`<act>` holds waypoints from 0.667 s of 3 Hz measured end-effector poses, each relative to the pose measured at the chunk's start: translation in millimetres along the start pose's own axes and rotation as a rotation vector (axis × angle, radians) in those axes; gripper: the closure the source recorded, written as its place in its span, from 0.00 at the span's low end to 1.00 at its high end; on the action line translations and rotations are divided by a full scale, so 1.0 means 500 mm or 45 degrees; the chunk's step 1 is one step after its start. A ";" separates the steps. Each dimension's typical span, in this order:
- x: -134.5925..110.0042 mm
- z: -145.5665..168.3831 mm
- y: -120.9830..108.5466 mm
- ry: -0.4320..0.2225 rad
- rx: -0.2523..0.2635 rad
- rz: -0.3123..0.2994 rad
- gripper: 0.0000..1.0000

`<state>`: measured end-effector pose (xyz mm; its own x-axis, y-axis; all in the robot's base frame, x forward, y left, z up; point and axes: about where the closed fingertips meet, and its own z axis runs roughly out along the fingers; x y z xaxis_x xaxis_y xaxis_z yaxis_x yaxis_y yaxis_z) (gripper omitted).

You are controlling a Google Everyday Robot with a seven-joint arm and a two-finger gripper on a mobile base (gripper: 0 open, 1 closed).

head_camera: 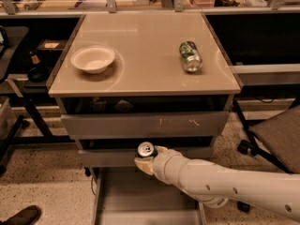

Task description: Pick pepsi can from bottom drawer and place on counter

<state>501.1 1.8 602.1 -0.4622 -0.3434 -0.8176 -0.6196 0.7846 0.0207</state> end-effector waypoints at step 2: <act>-0.149 -0.114 -0.057 -0.119 0.058 -0.031 1.00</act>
Offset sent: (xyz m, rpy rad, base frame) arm 0.0259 -0.0546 0.1607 0.0182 -0.1732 -0.0603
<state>517.0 -24.7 695.2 -0.3849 -0.3147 -0.8676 -0.5997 0.7999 -0.0240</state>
